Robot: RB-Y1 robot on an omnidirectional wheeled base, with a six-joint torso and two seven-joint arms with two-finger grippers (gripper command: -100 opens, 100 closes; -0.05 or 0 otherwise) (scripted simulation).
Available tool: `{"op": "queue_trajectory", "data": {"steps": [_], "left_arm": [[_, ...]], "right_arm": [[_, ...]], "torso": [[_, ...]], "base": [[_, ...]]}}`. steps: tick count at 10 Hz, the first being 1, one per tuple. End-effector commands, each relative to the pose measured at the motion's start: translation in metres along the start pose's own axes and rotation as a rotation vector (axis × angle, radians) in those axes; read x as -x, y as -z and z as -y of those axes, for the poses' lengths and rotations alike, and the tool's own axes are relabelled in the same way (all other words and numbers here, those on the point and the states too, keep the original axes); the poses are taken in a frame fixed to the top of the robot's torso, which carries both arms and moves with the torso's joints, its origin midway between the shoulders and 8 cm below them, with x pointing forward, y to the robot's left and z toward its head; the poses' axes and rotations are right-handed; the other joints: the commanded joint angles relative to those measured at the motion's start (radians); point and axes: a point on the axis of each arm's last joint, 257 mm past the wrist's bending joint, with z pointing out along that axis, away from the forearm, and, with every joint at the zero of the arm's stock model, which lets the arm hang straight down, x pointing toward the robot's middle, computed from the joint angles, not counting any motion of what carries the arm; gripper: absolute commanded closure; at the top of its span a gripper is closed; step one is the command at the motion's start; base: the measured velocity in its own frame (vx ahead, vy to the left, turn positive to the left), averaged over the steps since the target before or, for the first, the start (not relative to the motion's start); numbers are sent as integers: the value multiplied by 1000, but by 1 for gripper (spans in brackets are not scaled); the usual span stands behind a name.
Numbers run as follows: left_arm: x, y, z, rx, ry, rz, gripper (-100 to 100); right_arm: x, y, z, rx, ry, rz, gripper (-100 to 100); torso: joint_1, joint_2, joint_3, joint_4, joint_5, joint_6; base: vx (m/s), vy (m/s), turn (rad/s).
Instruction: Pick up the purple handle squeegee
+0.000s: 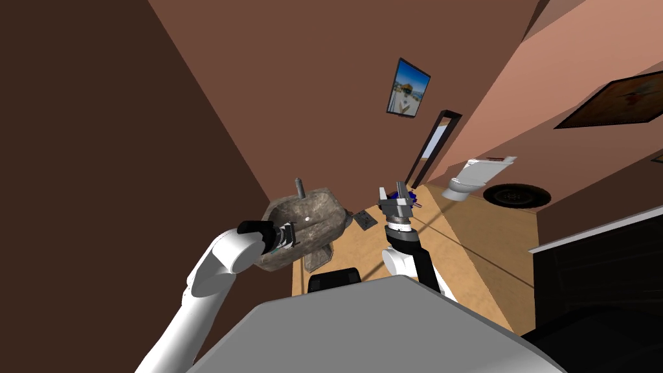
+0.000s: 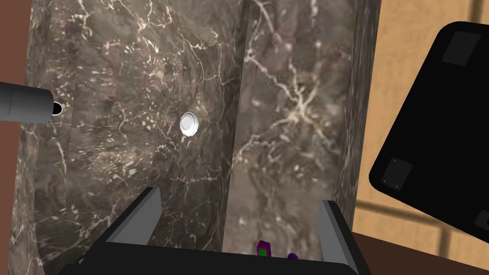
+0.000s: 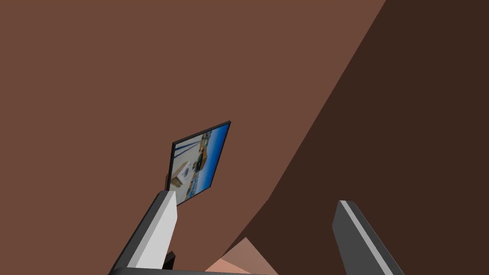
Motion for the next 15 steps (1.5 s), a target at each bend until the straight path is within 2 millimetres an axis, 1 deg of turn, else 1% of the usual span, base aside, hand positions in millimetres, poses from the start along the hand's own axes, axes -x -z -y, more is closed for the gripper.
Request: {"op": "queue_trajectory", "data": {"steps": [1, 6, 11, 14, 15], "left_arm": [[9, 1, -10, 41, -1, 36, -100], [34, 9, -34, 144, -2, 131, -100], [59, 21, -57, 244, -3, 229, -100], [70, 28, -67, 290, -4, 276, -100], [68, 27, -64, 278, -3, 264, -100]], "right_arm": [[0, 0, 0, 0, 0, 0, 0], [0, 0, 0, 0, 0, 0, 0], [0, 0, 0, 0, 0, 0, 0], [0, 0, 0, 0, 0, 0, 0], [0, 0, 0, 0, 0, 0, 0]], "torso": [[0, 0, 0, 0, 0, 0], [0, 0, 0, 0, 0, 0], [-1, 1, 0, 0, 0, 0], [-1, 1, 1, 0, 0, 0], [-1, 2, 1, 0, 0, 0]], "base": [[42, 16, -44], [30, 17, -33], [22, 14, -24], [11, 10, -12], [3, 7, -2]]}}
